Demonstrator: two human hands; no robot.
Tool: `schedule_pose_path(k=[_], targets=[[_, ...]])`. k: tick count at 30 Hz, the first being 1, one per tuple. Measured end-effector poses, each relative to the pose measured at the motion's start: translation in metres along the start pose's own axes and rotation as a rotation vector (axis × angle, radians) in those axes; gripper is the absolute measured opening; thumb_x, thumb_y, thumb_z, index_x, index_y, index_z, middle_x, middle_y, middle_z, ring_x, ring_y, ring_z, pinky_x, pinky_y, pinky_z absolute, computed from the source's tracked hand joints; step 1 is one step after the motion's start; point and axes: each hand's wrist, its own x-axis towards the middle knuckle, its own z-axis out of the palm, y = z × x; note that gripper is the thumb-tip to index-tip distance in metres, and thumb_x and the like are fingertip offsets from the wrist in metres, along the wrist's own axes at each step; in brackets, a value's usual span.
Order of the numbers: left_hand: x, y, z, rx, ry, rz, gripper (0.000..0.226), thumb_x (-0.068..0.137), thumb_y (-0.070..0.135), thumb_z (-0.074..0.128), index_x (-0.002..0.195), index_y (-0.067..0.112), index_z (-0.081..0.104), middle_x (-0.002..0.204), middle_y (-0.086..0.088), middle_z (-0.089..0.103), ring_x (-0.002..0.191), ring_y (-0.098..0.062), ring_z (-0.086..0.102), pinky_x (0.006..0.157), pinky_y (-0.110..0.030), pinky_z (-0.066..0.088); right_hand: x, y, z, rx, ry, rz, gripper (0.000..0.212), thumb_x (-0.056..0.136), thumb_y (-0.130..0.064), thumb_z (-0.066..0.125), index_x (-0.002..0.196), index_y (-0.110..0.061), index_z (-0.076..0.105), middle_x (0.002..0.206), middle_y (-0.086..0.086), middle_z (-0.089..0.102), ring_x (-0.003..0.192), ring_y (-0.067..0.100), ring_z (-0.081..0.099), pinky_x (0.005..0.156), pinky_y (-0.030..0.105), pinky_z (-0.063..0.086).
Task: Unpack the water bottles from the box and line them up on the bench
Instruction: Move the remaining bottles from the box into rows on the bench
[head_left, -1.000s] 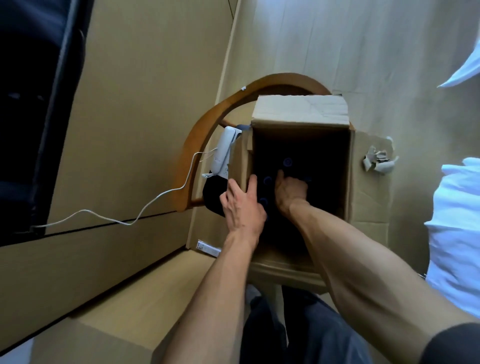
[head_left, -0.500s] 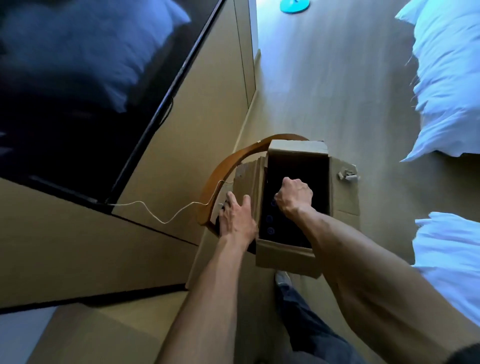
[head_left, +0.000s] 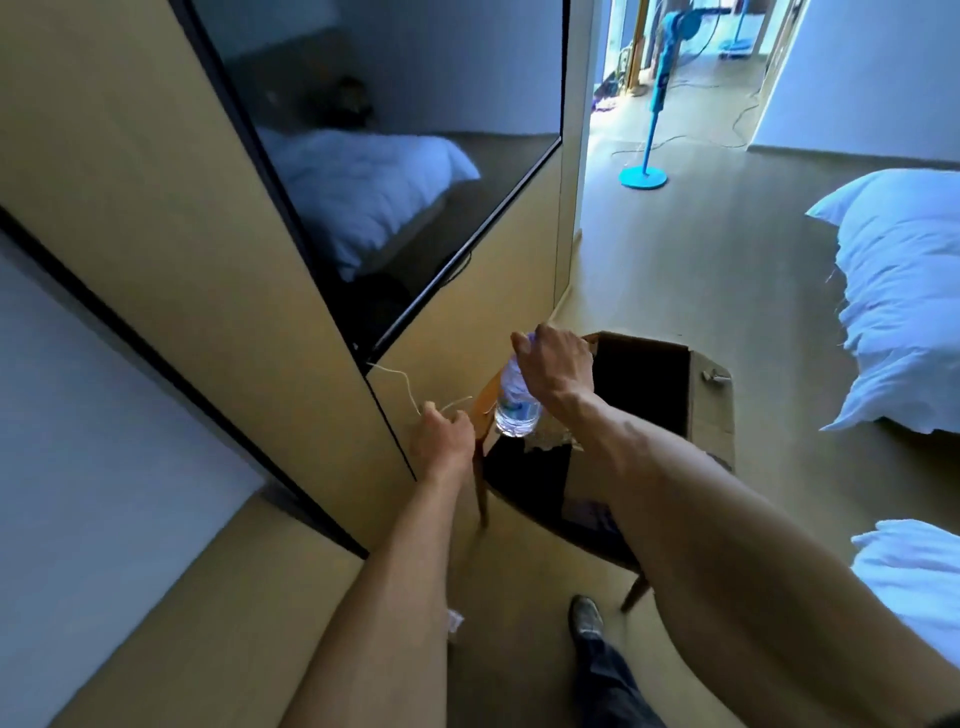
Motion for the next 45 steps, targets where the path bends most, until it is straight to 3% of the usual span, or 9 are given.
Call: schedule_pose_path(k=[7,13,15,21,25,28,36,41,45], targets=[[-0.016,-0.069,-0.128,-0.652,0.24,-0.363,0.044,0.1,0.026,0.04,0.135,-0.001,0.046,0.135,-0.021,0.053,0.122,-0.038,0.054,0.1,-0.044,0.049,-0.065,-0.129,0.009,0.111,0.023,-0.569,0.022,0.095,-0.02,0.053,0.079,-0.006,0.055,0.066,0.02,0.053,0.054,0.039,0.056,0.05,0.037,0.039],[-0.057,-0.135,-0.195,-1.196,0.255,-0.611,0.052,0.097,0.045,0.041,0.137,0.011,0.042,0.124,-0.018,0.056,0.105,-0.035,0.059,0.081,-0.043,0.051,-0.106,-0.226,0.026,0.173,-0.248,-0.658,0.046,0.099,-0.045,0.035,0.093,-0.005,0.058,0.088,0.022,0.066,0.082,0.042,0.06,0.065,0.038,0.037],[-0.075,-0.148,-0.21,-1.325,0.237,-0.6,0.05,0.093,0.044,0.046,0.129,0.008,0.046,0.118,-0.023,0.061,0.103,-0.036,0.063,0.07,-0.038,0.049,-0.121,-0.247,0.029,0.23,-0.282,-0.728,0.045,0.1,-0.044,0.035,0.091,-0.005,0.056,0.087,0.023,0.066,0.081,0.041,0.06,0.063,0.037,0.035],[-0.11,-0.158,-0.232,-1.537,0.397,-0.492,0.038,0.087,0.028,0.045,0.118,0.007,0.05,0.119,-0.023,0.054,0.11,-0.04,0.057,0.092,-0.044,0.047,-0.169,-0.296,0.04,0.434,-0.373,-0.786,0.043,0.097,-0.043,0.04,0.071,-0.009,0.047,0.073,0.02,0.06,0.069,0.038,0.055,0.059,0.036,0.036],[-0.143,-0.181,-0.241,-1.572,0.63,-0.442,0.035,0.081,0.032,0.045,0.102,0.008,0.061,0.079,-0.012,0.058,0.061,-0.022,0.052,0.055,-0.024,0.038,-0.218,-0.326,0.045,0.5,-0.459,-0.82,0.046,0.093,-0.041,0.045,0.055,-0.016,0.038,0.053,0.006,0.045,0.057,0.03,0.046,0.047,0.032,0.025],[-0.179,-0.223,-0.251,-1.487,0.751,-0.425,0.032,0.078,0.042,0.047,0.076,0.013,0.061,0.057,-0.006,0.048,0.046,-0.017,0.036,0.049,-0.022,0.026,-0.262,-0.349,0.05,0.52,-0.568,-0.851,0.046,0.086,-0.037,0.049,0.051,-0.01,0.038,0.048,0.004,0.036,0.053,0.027,0.04,0.046,0.03,0.024],[-0.298,-0.342,-0.302,-1.394,0.782,-0.504,0.072,0.086,0.074,0.031,0.078,0.011,0.065,0.055,-0.006,0.049,0.043,-0.016,0.037,0.048,-0.024,0.031,-0.429,-0.403,0.048,0.426,-0.766,-1.103,0.036,0.089,-0.037,0.041,0.063,-0.013,0.046,0.067,0.008,0.056,0.067,0.031,0.05,0.052,0.028,0.031],[-0.361,-0.407,-0.342,-1.482,0.851,-0.545,0.063,0.085,0.067,0.041,0.083,0.01,0.067,0.063,-0.009,0.059,0.054,-0.021,0.053,0.056,-0.025,0.041,-0.543,-0.424,0.056,0.652,-0.957,-1.067,0.024,0.096,-0.02,0.034,0.098,-0.008,0.055,0.091,0.012,0.064,0.086,0.032,0.057,0.077,0.039,0.047],[-0.404,-0.466,-0.373,-1.462,0.984,-0.54,0.049,0.09,0.057,0.049,0.094,0.01,0.066,0.062,-0.008,0.061,0.053,-0.019,0.052,0.051,-0.024,0.042,-0.621,-0.448,0.066,0.571,-0.994,-1.149,0.027,0.093,-0.011,0.037,0.107,-0.009,0.06,0.1,0.012,0.066,0.091,0.032,0.059,0.075,0.033,0.045]])
